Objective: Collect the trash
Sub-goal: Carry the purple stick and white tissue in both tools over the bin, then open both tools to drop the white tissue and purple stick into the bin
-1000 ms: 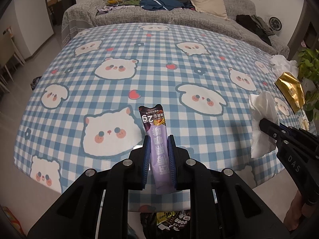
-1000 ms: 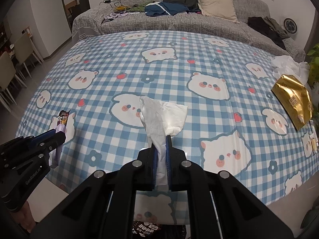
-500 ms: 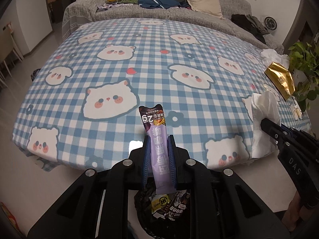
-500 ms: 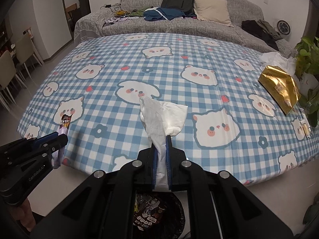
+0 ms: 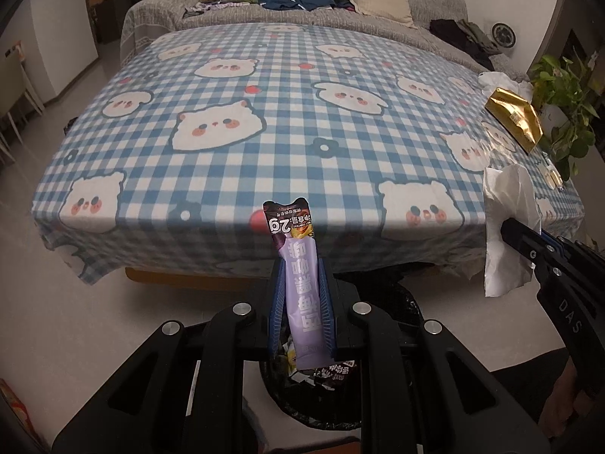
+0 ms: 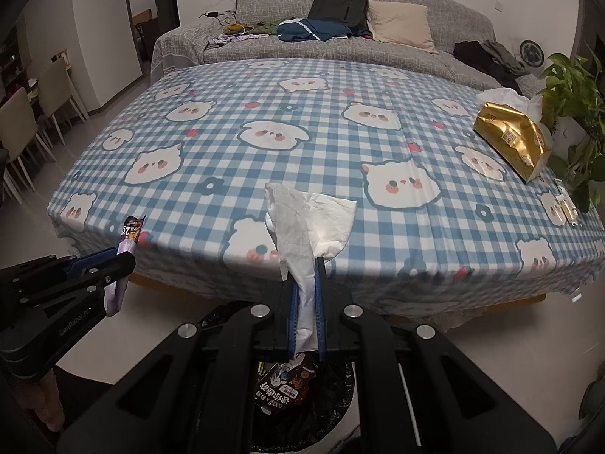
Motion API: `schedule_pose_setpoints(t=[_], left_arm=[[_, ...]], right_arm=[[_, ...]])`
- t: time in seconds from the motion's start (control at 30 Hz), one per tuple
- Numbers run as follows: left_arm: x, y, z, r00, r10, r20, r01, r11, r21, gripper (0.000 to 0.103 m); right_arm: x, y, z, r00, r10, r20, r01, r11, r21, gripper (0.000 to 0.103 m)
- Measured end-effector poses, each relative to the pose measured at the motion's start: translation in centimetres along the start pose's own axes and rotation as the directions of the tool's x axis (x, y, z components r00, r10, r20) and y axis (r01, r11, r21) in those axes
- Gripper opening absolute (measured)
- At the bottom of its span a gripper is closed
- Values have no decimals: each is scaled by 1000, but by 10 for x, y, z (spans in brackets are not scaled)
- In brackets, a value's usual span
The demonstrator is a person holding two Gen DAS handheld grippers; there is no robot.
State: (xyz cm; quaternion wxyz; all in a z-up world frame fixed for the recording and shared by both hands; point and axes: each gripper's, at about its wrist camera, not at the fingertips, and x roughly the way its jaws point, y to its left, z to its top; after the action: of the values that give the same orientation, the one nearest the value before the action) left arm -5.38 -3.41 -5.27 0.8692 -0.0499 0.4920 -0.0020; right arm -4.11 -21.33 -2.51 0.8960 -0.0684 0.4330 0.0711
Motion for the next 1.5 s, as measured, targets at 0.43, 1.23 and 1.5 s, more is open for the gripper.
schedule_pose_setpoints(t=[0.43,1.23,1.5], left_arm=[[14,5,-61,998,-20,-58,19,1000,-15,17],[82,27,-93,993,-18,-116,13,999,-42,17],[103,41,-101,989,7,-146,-17,998,-65,17]], right_arm=[[3,16,-55,998,16,-56,-17,1000,-13,8],[90,26,-116,967,4,-254,-6,1000,-7,8],[116,38,-124,957,15,-291,-29,999,-42,20]])
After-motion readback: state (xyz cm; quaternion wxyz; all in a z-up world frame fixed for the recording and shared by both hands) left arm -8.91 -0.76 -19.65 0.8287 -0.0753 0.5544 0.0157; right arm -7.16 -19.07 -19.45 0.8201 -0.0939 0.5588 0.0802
